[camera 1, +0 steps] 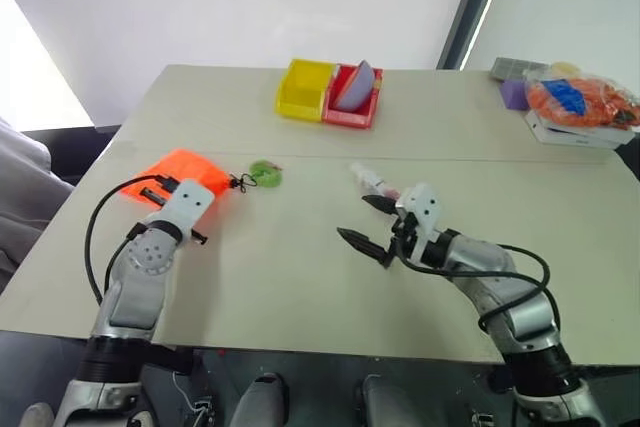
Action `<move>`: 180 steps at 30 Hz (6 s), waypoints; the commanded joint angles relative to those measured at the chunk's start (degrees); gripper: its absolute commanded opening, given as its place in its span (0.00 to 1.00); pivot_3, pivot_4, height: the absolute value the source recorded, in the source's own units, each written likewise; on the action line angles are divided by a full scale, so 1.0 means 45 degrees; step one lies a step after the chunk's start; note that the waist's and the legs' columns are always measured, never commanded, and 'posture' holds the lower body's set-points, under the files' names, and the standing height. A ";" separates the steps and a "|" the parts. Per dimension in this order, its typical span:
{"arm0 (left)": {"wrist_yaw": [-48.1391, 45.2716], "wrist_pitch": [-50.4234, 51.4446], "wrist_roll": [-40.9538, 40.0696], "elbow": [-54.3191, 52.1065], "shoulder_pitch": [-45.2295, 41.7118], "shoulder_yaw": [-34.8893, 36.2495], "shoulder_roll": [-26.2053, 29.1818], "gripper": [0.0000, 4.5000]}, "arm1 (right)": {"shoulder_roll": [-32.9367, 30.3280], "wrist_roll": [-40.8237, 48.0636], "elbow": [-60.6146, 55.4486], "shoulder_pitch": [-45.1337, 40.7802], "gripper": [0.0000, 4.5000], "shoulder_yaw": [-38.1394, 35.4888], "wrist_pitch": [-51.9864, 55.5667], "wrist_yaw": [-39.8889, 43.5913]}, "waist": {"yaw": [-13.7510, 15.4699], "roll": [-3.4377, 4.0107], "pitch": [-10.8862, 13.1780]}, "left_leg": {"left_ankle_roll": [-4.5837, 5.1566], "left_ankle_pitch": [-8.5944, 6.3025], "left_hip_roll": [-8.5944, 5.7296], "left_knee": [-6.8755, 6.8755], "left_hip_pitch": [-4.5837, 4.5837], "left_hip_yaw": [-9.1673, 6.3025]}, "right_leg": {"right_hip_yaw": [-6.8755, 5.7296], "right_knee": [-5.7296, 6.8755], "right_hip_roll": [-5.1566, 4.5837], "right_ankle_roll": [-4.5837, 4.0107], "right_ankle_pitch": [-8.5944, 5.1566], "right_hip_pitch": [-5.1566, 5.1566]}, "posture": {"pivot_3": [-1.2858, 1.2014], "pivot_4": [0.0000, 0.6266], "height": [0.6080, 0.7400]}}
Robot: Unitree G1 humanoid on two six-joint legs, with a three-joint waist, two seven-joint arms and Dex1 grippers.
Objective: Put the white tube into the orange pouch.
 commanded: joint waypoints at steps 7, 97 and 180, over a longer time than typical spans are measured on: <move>-0.0657 0.1421 -0.0175 -0.2155 0.0014 -0.1017 -0.0468 0.01 | 0.0528 -0.2484 0.4926 -0.1906 1.00 -0.0806 -0.2729 -0.2526 | -0.0055 -0.0001 0.0000 | -0.0001 0.0004 -0.0003 0.0014 0.0006 0.0001 | 0.0002 0.0010 0.0008 -0.0014 -0.0002 0.0005 | 0.52 0.24 0.88; -0.4056 0.3704 -0.3334 -0.6711 0.1720 -0.2426 0.0527 0.00 | 0.5087 -0.4850 0.6842 -0.5285 0.88 0.4426 -0.4267 0.1771 | -0.0115 0.0004 0.0005 | -0.0006 0.0008 0.0007 -0.0003 0.0025 -0.0016 | 0.0012 0.0040 0.0035 -0.0017 -0.0007 -0.0008 | 0.52 0.24 0.88; -0.8061 0.3606 -1.2891 0.0261 -0.0076 0.2545 0.2420 0.98 | 0.4478 0.0430 -0.0488 -0.3258 0.00 -0.0424 0.2403 -0.3606 | -0.0379 0.0010 0.0004 | -0.0005 0.0007 0.0028 -0.0036 -0.0024 -0.0022 | 0.0020 0.0011 0.0049 -0.0051 -0.0007 -0.0093 | 0.52 0.24 0.88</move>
